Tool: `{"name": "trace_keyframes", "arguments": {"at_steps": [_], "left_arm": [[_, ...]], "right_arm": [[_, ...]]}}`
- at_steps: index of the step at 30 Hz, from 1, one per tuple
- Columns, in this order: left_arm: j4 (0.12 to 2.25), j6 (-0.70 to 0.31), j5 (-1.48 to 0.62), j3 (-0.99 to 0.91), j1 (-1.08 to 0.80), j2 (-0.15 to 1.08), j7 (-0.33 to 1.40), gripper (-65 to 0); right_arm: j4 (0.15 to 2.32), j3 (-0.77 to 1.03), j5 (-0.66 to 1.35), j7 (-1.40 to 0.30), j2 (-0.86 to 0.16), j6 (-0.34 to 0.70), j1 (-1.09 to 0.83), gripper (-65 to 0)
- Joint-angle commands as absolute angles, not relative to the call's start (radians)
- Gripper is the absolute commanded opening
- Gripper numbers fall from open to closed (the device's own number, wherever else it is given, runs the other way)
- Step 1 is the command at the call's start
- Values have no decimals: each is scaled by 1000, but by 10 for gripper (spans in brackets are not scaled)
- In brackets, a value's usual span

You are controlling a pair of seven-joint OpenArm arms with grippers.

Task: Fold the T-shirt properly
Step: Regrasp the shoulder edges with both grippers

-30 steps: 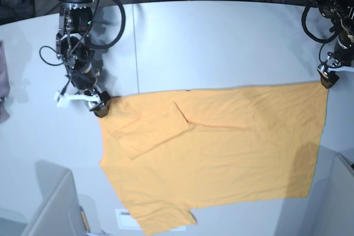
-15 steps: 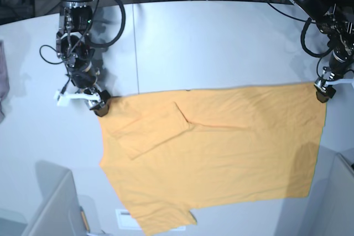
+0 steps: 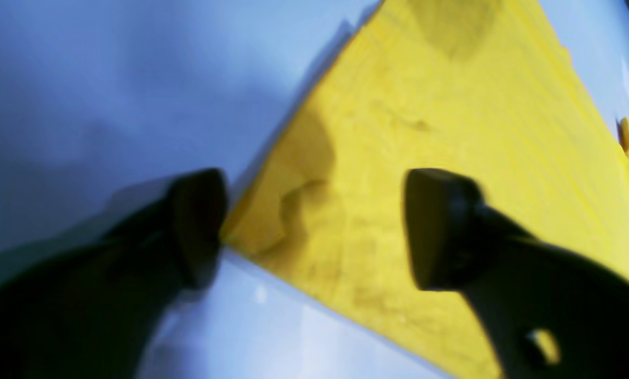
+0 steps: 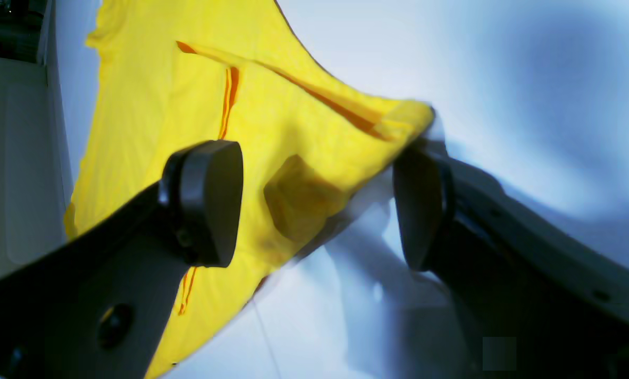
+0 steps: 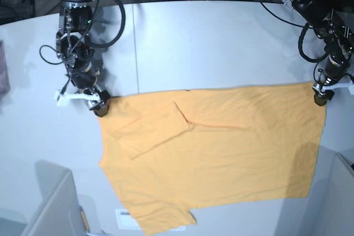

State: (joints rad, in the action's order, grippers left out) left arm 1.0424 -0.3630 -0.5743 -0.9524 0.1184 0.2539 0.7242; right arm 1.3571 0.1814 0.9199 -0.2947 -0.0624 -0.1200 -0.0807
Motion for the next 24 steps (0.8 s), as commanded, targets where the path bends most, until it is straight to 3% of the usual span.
{"name": "trace_keyframes", "arguments": {"at_steps": [1,8,11,14,18,24], "left_arm": [[1038,-343,-553,-949,119,254,782,-216],[1038,-343,-550,-947,117,251,816,-308],[1041,-343,-550,-947,122,257,854,-462],[1038,-343,-549,-943,133,257,855,-650],[1044,-343,-549,-871,122,280,855,-650],[1063,-348,-553,-837,74,332,857,-650]], "right_arm": [[1354,180,911,-331,-65,-154,-82,-227],[1354,180,911,-331,-65,-154,-82,-228],[1342,180,909,-329,-65,-154,-81,-287],[1300,180,909,-329,-67,-150,-58,-432],[1251,188,915,-328,-74,-148,-31,-650],[1319,191,915,-331,-76,-148,-64,-650]]}}
